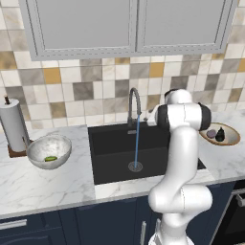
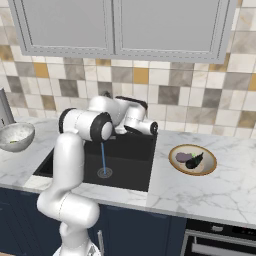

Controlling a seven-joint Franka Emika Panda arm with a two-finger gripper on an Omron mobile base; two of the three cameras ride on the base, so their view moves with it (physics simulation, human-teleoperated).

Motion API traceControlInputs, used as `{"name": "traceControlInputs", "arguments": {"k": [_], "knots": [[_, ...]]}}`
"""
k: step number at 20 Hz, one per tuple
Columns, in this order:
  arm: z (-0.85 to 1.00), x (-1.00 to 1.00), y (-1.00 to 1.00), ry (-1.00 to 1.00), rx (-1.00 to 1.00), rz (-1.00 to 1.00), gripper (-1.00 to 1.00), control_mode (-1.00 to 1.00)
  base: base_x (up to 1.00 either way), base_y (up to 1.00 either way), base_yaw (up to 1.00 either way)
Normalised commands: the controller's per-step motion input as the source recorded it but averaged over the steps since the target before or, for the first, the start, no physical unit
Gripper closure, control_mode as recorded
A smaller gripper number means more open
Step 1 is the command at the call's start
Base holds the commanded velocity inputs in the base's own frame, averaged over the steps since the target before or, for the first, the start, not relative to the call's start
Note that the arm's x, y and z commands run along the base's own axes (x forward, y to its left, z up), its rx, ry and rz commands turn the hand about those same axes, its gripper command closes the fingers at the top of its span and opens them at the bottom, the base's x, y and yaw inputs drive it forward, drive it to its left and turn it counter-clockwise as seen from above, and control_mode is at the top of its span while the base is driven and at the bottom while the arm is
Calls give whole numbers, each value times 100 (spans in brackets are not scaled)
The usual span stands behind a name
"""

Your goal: Pick the eggplants from the sink and place them in one bowl. Place the kiwi in the other bowl. Then turn off the sink faucet.

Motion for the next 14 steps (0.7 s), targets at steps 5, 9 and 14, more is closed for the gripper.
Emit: {"name": "traceControlInputs", "arguments": {"k": [5,9,14], "knots": [[-23,20,0,0,0,0,-100,-100,0,0,0],[-13,21,0,0,0,0,-100,-100,0,0,0],[-6,23,0,0,0,0,-100,-100,0,0,0]]}}
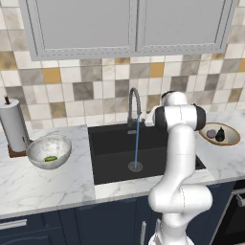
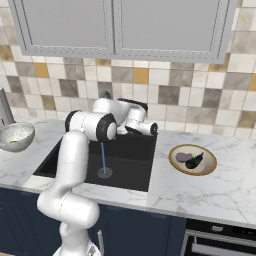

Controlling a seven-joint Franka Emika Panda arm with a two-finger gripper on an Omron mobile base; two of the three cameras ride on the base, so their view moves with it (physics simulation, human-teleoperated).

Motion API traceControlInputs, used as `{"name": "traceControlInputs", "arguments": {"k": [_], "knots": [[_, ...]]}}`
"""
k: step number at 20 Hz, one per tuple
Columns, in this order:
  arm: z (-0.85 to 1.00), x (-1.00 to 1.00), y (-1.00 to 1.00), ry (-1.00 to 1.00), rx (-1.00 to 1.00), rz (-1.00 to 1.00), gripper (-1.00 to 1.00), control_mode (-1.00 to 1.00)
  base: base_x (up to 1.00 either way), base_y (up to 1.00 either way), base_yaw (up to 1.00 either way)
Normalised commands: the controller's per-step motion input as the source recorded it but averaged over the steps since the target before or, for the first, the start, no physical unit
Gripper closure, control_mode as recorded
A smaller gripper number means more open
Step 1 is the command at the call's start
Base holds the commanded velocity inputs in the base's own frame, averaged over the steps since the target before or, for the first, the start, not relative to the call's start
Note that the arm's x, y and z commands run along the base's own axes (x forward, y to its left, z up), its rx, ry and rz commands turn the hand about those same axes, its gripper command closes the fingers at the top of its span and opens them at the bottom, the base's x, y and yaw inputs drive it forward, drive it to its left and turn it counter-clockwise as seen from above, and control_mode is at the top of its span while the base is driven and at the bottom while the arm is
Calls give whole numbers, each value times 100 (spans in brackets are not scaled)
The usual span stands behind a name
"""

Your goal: Pick the eggplants from the sink and place them in one bowl. Place the kiwi in the other bowl. Then turn off the sink faucet.

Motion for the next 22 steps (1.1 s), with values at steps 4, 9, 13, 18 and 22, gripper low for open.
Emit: {"name": "traceControlInputs", "arguments": {"k": [4,9,13,18,22], "knots": [[-8,24,0,0,1,0,-100,-100,0,0,0],[-5,22,0,0,1,0,-100,-100,0,0,0],[-2,24,0,0,1,0,-100,-100,0,0,0],[-2,24,0,0,1,0,-100,-100,0,0,0],[0,15,1,0,2,-4,-100,-100,0,0,0]]}}
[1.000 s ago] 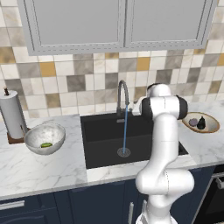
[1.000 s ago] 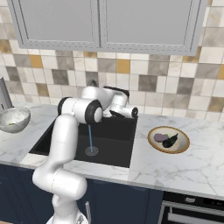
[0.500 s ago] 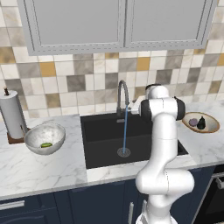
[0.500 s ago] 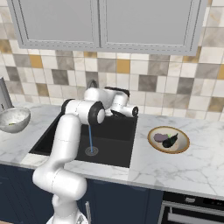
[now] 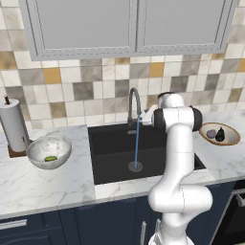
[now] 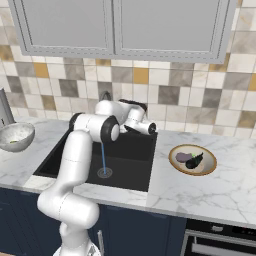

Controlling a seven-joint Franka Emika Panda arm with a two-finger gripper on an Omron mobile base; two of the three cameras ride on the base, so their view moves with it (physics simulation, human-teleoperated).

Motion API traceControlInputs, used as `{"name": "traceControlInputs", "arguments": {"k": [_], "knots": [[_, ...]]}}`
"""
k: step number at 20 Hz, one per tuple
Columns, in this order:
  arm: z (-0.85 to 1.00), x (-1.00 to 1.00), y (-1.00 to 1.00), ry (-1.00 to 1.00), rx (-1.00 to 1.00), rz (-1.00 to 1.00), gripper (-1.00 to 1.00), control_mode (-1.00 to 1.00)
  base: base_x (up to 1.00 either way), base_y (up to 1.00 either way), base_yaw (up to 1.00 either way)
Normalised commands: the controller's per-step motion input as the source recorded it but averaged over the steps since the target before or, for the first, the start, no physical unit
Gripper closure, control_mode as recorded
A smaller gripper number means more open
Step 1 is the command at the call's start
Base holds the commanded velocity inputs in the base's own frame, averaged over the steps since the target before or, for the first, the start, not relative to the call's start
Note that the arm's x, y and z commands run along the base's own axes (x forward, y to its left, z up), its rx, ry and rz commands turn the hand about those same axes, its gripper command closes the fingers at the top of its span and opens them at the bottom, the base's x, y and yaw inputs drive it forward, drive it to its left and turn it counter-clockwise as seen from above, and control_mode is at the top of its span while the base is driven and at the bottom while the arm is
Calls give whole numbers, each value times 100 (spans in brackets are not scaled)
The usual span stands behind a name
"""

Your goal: Pick the eggplants from the sink and place them in one bowl. Place the kiwi in the other bowl. Then turn off the sink faucet.

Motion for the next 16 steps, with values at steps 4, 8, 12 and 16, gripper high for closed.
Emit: {"name": "traceControlInputs", "arguments": {"k": [4,8,12,16], "knots": [[5,9,0,0,2,-5,-100,-100,0,0,0],[16,16,0,0,5,-2,-100,-100,0,0,0],[13,22,0,0,7,0,-100,-100,0,0,0],[33,21,0,0,7,0,-100,-100,0,0,0]]}}
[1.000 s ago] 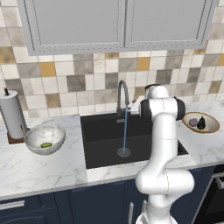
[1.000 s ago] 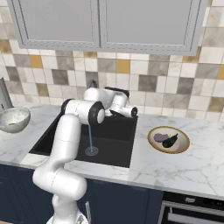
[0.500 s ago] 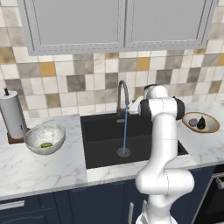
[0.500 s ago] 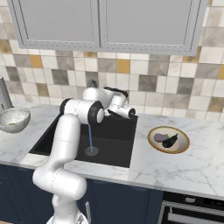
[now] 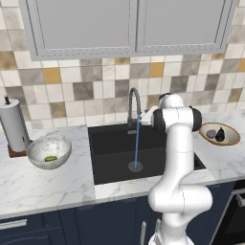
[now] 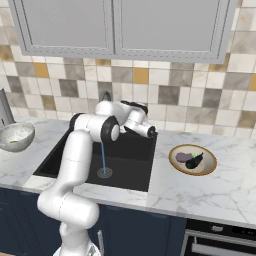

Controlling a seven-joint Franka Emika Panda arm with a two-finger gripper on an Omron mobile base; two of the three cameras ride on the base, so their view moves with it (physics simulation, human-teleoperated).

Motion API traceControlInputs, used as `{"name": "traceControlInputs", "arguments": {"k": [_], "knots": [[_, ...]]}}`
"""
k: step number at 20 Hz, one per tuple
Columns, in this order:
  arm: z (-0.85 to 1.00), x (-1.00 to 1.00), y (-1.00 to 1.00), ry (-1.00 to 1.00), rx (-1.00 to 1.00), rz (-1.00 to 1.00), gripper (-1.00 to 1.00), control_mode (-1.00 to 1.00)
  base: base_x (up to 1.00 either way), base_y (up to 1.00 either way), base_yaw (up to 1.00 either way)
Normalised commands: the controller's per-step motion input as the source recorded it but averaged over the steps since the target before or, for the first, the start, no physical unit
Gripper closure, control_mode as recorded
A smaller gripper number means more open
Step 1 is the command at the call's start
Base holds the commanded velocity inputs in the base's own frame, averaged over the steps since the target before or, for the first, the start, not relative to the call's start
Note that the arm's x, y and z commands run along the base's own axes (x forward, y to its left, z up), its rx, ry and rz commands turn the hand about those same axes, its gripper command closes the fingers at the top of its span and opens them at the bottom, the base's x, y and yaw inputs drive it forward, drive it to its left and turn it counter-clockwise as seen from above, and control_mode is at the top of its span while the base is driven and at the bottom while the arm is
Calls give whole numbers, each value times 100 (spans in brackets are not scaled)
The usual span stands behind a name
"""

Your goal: Pick the eggplants from the sink and place them in one bowl. Place the kiwi in the other bowl. Then turn off the sink faucet.

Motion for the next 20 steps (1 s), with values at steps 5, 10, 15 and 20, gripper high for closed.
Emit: {"name": "traceControlInputs", "arguments": {"k": [5,10,15,20], "knots": [[39,27,7,0,3,-2,-100,-100,0,0,0],[51,32,14,4,0,-5,-100,-100,0,0,0],[66,37,30,9,0,-10,-100,-100,0,0,0],[60,55,14,6,0,-7,-100,-100,0,0,0]]}}
